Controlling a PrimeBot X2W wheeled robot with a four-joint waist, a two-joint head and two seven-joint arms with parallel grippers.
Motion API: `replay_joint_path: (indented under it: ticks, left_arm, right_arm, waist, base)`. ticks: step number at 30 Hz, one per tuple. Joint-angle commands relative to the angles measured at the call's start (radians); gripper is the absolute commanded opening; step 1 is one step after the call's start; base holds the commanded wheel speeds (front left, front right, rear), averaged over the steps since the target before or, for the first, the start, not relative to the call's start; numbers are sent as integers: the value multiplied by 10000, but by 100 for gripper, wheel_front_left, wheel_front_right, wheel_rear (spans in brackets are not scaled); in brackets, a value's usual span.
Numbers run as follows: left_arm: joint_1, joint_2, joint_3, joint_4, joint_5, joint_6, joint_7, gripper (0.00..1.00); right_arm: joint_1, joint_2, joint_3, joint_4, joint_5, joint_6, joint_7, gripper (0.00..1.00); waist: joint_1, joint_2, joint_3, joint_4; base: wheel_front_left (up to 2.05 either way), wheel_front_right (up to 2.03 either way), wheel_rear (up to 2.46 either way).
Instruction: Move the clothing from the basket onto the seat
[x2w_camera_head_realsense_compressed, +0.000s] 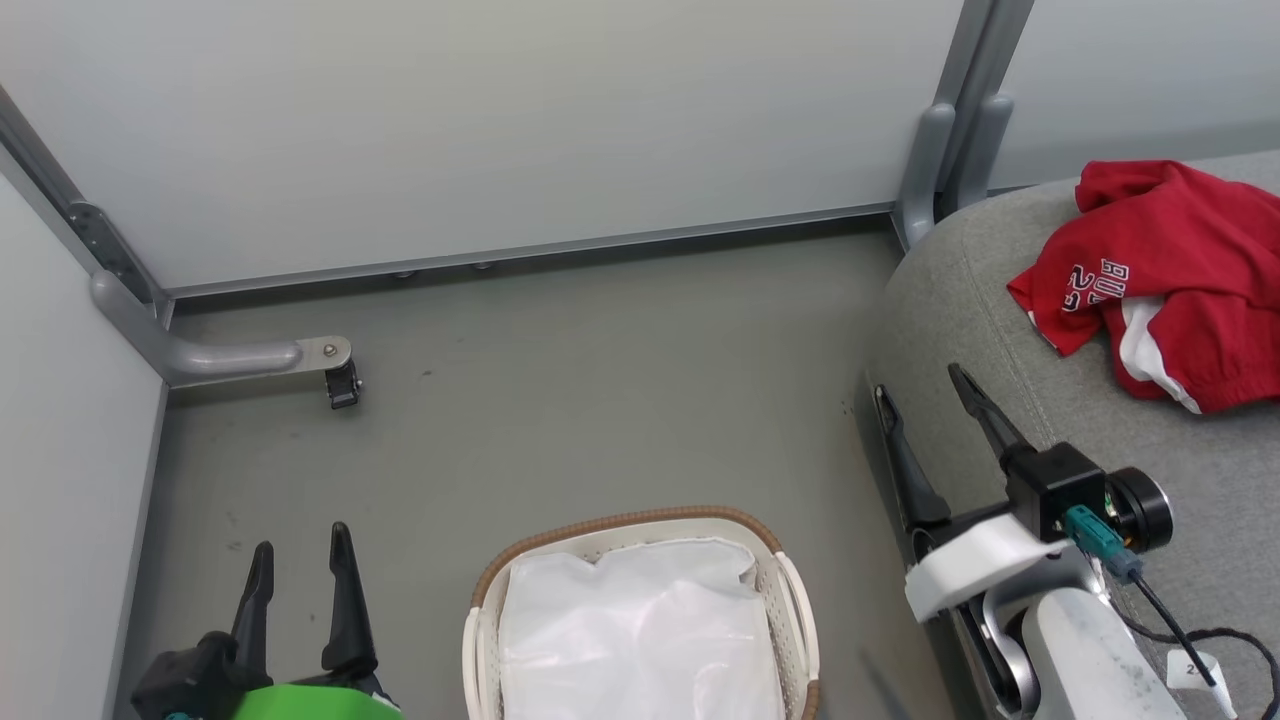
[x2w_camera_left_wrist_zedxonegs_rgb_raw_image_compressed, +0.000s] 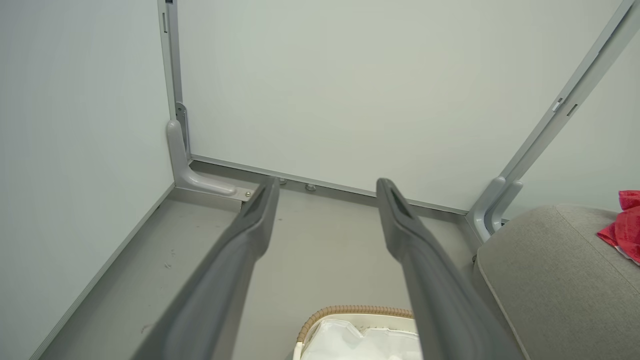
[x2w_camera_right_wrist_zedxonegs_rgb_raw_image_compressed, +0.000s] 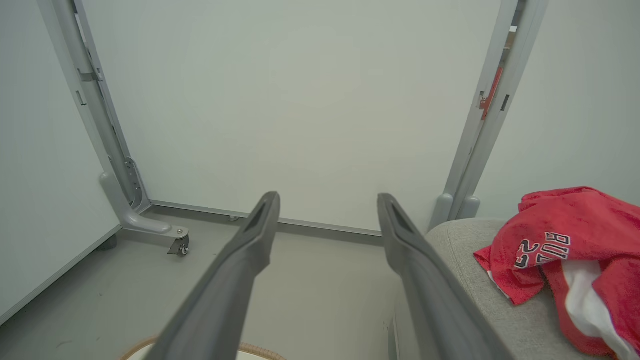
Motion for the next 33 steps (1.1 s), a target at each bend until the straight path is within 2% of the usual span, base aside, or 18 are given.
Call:
replay_joint_path:
  ticks: [1, 10, 29, 30, 33]
  left_arm:
    - [215, 2, 51, -70, -63, -3, 8, 100]
    - [531, 1, -69, -75, 368, 45, 8, 100]
    - [504, 2, -195, 269, 197, -35, 8, 100]
    - [398, -2, -202, 267, 183, -8, 2, 0]
    - [405, -11, -229, 508, 145, -5, 8, 0]
  right_arm:
    - [304, -42, -42, -88, 153, -15, -1, 100]
    - [1186, -38, -185, -55, 695, -15, -1, 100]
    - [1152, -38, -34, -91, 669, -15, -1, 100]
    - [1129, -2, -45, -81, 686, 0, 0, 0]
    - [1227, 31, -33, 134, 693, 2, 3, 0]
  waist:
    - [1, 0, -187, -42]
    - [1, 0, -399, -175]
    - [1, 0, -475, -222]
    - [1, 0, -475, -222]
    - [1, 0, -477, -223]
  base:
    - [0, 0, 0]
    - [0, 0, 0]
    - [0, 0, 0]
    - [0, 0, 0]
    - [0, 0, 0]
